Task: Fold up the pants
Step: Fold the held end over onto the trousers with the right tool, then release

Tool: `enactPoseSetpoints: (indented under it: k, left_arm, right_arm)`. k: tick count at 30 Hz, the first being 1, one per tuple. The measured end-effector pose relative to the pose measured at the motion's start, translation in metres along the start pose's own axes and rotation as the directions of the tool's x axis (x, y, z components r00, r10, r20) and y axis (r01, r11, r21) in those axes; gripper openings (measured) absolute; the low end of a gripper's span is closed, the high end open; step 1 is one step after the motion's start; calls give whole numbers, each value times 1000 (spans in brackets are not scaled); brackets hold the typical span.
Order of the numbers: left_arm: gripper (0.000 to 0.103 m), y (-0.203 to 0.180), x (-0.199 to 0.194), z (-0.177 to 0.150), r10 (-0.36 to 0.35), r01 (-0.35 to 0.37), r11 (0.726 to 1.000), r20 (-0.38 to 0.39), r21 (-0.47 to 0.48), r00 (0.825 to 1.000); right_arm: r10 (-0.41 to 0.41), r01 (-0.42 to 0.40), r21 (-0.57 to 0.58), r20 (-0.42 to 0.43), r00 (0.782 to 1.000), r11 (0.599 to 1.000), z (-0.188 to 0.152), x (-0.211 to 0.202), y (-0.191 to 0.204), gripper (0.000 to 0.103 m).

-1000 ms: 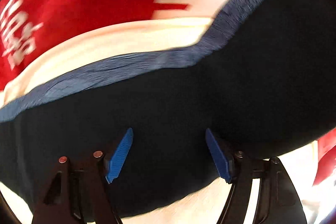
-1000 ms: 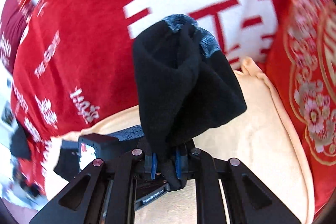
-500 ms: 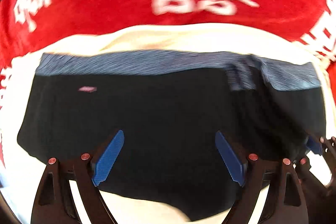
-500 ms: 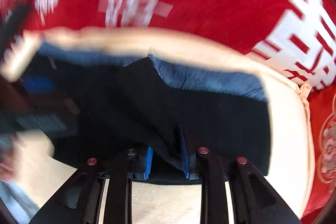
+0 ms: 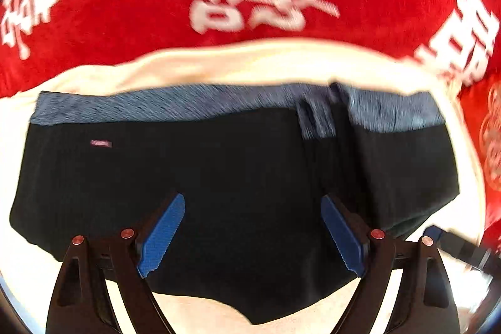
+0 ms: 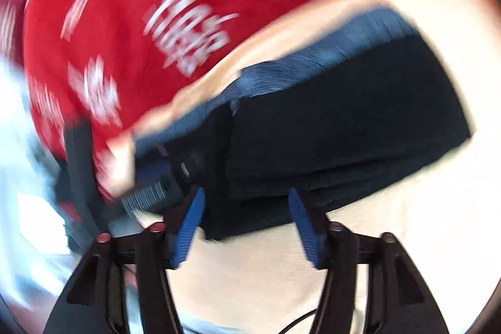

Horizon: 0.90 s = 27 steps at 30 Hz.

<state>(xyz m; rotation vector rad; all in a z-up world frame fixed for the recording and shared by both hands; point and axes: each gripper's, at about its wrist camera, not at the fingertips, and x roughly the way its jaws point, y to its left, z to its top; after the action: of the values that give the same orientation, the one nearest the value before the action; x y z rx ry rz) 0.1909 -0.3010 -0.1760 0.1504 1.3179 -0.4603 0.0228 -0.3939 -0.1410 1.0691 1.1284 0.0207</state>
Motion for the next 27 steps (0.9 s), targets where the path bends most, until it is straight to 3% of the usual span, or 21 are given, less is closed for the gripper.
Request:
enactPoseSetpoints:
  k: [3,7,10,12,13,17,20,25,27]
  left_arm:
    - [90,4,27,-17,13,-14,1000,-83,-7,996]
    - [97,25,32,-27,-21,16,997,-59,-69,998]
    - [99,29,36,-27,-4,1,999,-57,-53,998]
    - [99,28,38,-24,-4,1,999,-53,-50,999]
    - [100,26,38,-25,-6,3,998,-53,-55,999]
    - [101,20,38,-38,-2,-1,998,-54,-66,999]
    - [101,22,42,-34,3,-7,997,-52,-74,999]
    - [101,23,18,-40,39,-43,993,-38,-112,999]
    - [101,29,10,-42,55,-59,992,-35,-114,998]
  right_arm:
    - [74,-69,144,-24,997,987,3,14,-23,49]
    - [150,-142,226,-20,989,964,3,31,-36,49]
    - [203,-193,332,4,979,923,10,44,-51,49]
    - [226,-219,394,29,974,893,13,45,-59,32]
    - [214,-211,401,36,976,892,15,43,-59,5]
    - [171,-172,253,25,985,952,24,24,-29,5]
    - [96,-93,112,-23,995,989,21,18,-8,5]
    - [1,11,99,-117,993,995,6,62,-16,5]
    - [8,4,102,-115,993,995,2,68,-20,6]
